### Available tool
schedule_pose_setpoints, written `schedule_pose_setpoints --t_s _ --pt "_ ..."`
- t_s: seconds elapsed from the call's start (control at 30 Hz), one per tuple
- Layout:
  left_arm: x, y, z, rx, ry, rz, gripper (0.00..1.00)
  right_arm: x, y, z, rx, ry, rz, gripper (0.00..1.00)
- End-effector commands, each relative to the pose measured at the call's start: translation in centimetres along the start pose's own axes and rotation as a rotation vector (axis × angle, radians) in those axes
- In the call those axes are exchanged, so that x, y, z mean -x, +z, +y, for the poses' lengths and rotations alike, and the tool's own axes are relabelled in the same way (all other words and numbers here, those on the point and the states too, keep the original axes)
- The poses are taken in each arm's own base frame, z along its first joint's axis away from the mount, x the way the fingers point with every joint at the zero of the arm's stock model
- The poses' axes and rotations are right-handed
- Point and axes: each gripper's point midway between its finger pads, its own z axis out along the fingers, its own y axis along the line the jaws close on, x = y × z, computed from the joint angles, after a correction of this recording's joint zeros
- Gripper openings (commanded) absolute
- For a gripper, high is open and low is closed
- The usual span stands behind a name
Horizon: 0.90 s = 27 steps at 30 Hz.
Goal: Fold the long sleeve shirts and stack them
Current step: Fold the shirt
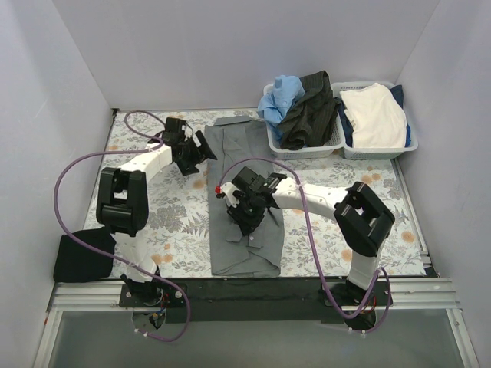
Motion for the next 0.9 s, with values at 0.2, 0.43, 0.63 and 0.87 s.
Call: schedule_pose_setpoints --t_s 0.2,0.43,0.63,0.87 --pt "0.4 4.3 -6.8 -0.075 0.089 0.010 0.83 3.0 0.1 3.7 0.026 -0.143 -0.062 0.45" --pt "-0.9 7.5 -4.6 0.043 0.116 0.037 0.80 2.3 1.3 1.9 -0.128 -0.114 -0.031 0.45" --pt "-0.7 9.5 -2.7 0.144 0.137 0.047 0.78 2.6 0.9 -1.7 -0.338 -0.086 -0.059 0.40" --pt "1.1 12.1 -2.1 0.214 0.160 0.028 0.78 -1.8 1.6 -0.6 -0.268 -0.025 0.025 0.19"
